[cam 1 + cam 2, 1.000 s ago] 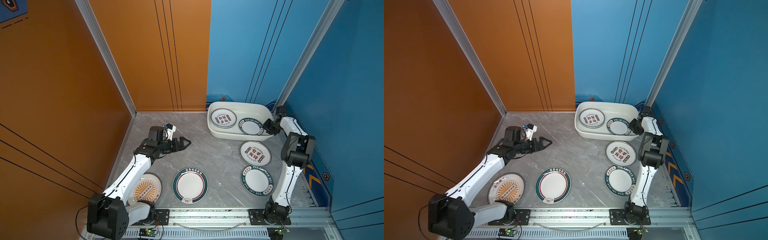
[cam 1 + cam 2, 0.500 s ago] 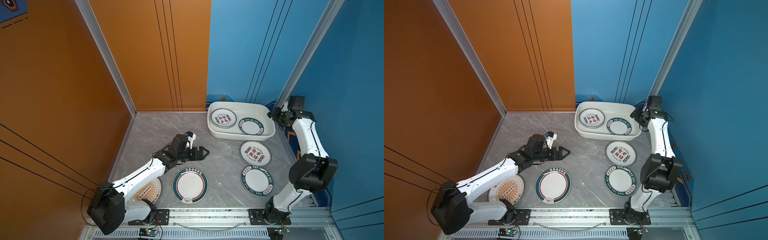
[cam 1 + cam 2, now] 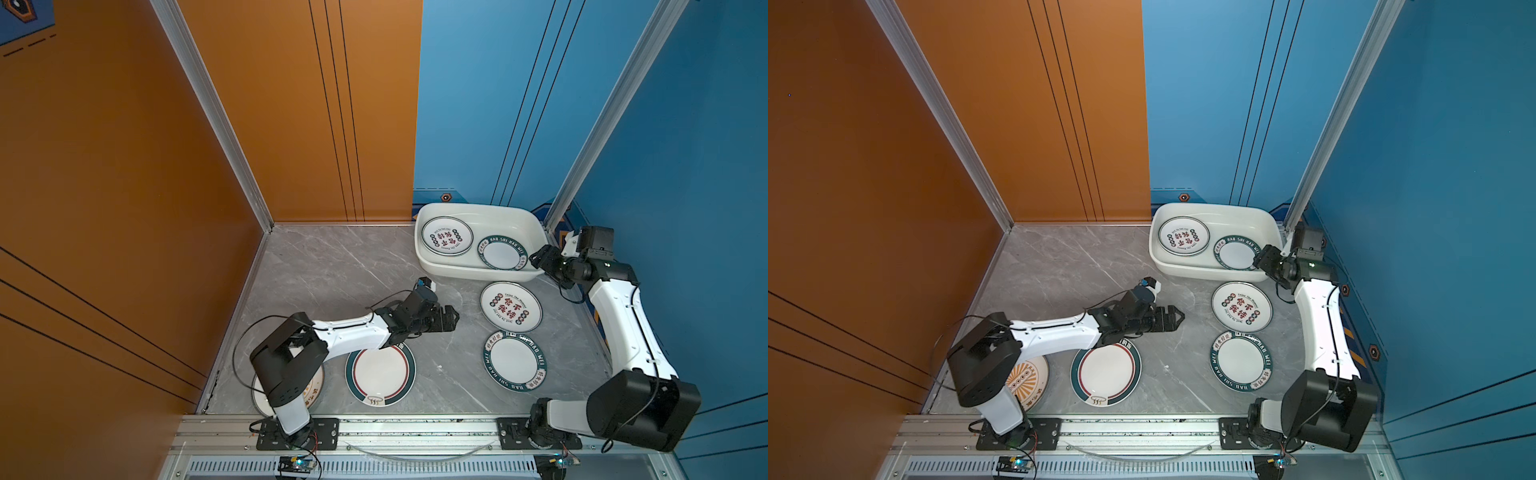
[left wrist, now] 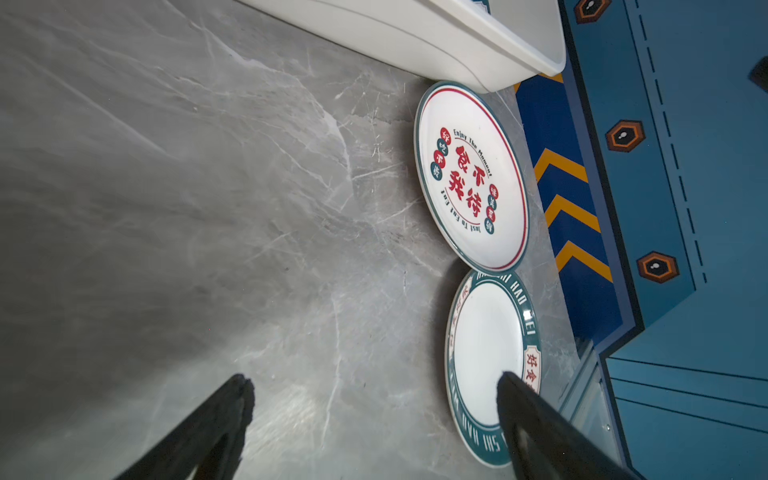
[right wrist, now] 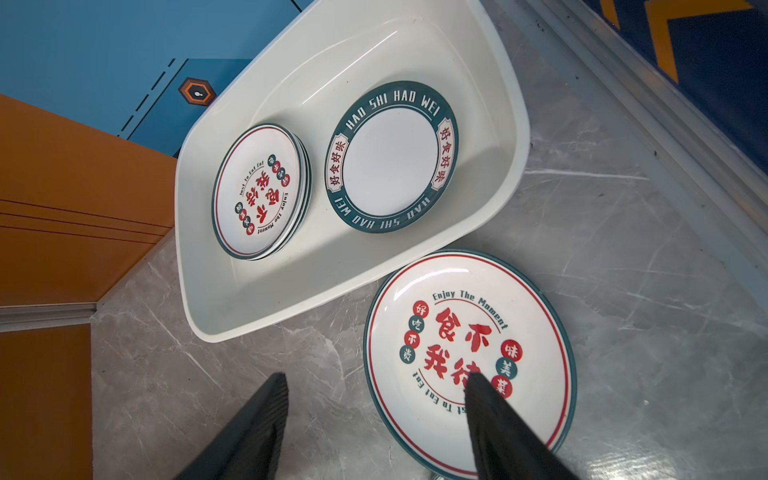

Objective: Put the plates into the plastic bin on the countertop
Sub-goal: 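Pinch the red-text 'Enjoy The Moment' plate rim with the left gripper, tilt it up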

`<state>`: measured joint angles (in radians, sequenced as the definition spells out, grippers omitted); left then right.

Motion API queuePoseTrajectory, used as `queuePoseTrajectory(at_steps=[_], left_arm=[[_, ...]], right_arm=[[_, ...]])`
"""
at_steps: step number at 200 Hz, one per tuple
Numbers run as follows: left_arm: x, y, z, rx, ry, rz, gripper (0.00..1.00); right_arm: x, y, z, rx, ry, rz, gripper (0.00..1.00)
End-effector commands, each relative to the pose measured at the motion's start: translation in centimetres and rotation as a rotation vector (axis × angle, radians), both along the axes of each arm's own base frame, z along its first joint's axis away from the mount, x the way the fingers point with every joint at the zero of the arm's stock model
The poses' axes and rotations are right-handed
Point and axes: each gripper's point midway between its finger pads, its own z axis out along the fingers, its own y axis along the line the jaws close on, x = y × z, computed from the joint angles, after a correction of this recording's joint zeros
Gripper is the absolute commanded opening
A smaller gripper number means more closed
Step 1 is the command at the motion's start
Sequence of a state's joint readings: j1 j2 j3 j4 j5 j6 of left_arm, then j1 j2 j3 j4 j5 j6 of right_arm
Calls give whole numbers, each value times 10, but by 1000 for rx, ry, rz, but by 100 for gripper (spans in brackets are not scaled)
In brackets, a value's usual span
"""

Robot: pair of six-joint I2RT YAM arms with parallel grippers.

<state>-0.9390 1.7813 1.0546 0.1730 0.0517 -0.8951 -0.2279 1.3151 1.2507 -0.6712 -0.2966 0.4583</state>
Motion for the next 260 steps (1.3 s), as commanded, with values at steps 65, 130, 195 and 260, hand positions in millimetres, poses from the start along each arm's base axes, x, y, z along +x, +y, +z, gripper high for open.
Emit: queuePoseTrajectory(at_steps=[65, 130, 195, 260], left_arm=[[19, -71, -26, -71, 22, 36, 91], [30, -96, -55, -90, 75, 70, 88], [38, -119, -74, -97, 111, 96, 76], [42, -128, -90, -78, 176, 92, 52]], right_arm=[[-20, 13, -12, 22, 2, 49, 69], [-23, 15, -20, 38, 6, 52, 68], [-23, 15, -23, 50, 5, 56, 68], [-23, 17, -29, 64, 10, 60, 68]])
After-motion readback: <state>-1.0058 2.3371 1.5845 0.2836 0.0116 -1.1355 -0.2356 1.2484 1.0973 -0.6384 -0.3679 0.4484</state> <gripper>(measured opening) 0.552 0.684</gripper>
